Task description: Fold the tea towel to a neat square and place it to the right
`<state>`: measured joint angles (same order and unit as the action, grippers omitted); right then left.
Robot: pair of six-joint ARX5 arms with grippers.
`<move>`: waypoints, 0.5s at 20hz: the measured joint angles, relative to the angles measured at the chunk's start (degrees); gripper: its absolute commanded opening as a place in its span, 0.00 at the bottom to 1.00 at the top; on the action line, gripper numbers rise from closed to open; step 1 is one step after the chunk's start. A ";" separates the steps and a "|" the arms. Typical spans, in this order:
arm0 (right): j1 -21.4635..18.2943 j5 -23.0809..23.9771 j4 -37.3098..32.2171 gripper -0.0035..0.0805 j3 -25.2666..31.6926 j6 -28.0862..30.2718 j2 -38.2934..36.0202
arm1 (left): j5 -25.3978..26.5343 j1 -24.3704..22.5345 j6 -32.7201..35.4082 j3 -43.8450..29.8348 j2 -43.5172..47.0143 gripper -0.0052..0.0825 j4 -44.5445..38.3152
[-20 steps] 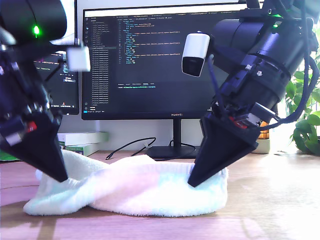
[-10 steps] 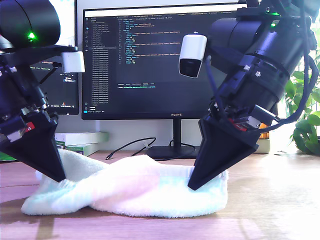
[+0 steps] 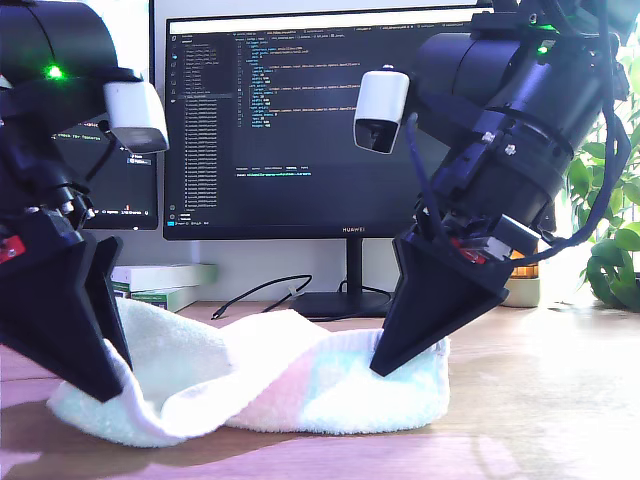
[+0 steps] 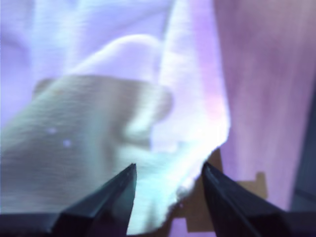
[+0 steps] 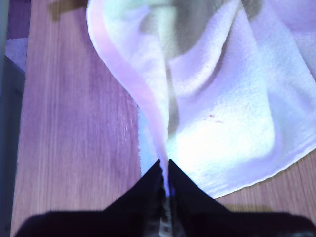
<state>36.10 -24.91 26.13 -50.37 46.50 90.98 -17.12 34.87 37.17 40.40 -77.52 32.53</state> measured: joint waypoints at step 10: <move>0.00 0.00 -1.27 0.03 0.00 -0.07 0.00 | 3.61 5.33 1.88 0.00 0.00 0.39 2.47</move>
<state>36.10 -24.91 24.86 -50.37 46.44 90.98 -13.52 40.21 39.05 40.40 -77.52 35.00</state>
